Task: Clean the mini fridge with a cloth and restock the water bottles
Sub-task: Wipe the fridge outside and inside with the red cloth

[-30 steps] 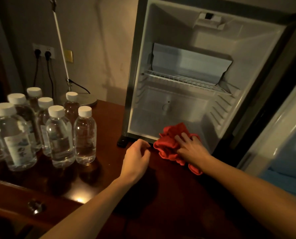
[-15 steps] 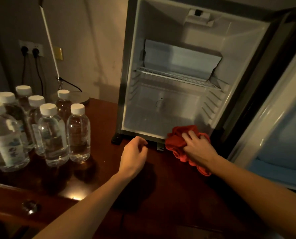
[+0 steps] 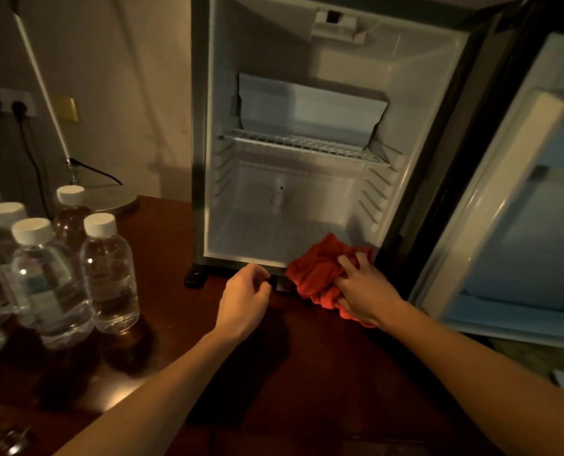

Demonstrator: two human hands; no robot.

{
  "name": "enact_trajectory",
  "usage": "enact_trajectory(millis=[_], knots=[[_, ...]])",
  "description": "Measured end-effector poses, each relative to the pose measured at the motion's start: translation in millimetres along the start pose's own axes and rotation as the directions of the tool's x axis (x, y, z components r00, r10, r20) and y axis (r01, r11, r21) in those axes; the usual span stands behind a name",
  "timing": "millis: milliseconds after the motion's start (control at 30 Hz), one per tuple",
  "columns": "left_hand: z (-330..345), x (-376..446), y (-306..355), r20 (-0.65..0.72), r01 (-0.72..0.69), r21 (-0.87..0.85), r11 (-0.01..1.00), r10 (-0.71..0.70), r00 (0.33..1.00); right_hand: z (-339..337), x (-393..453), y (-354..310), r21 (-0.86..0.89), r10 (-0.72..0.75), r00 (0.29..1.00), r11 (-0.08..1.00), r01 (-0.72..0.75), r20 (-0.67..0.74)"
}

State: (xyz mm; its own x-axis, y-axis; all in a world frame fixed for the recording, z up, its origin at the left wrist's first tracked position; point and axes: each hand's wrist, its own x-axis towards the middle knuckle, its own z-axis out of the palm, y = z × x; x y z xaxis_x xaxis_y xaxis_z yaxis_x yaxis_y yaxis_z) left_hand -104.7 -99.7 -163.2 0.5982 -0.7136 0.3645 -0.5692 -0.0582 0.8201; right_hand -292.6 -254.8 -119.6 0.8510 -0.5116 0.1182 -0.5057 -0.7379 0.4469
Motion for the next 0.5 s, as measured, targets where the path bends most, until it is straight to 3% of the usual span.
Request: enact_trajectory(millis=[67,233,367,500], knots=[[3.8,-0.8,2.8,0.008,-0.008,-0.004,1.000,0.008,1.000,-0.8,-5.2,0.2,-0.065,0.001,1.000,0.998,0.000,0.010],[11.3,-8.5,7.3,0.026,-0.020,-0.032,0.999,0.021,0.999,-13.9,-1.1,-24.7,-0.010,-0.017,0.986,1.000,0.019,0.164],[15.5,-11.4,8.8,0.062,-0.026,-0.073,0.997,0.030,0.998,-15.0,7.6,-29.1,-0.079,-0.117,0.989,0.989,0.124,0.091],[22.5,-4.1,10.0,0.043,-0.021,-0.097,0.995,0.025,0.999,-10.6,14.5,-7.3,-0.234,-0.106,0.994,0.966,0.108,0.022]])
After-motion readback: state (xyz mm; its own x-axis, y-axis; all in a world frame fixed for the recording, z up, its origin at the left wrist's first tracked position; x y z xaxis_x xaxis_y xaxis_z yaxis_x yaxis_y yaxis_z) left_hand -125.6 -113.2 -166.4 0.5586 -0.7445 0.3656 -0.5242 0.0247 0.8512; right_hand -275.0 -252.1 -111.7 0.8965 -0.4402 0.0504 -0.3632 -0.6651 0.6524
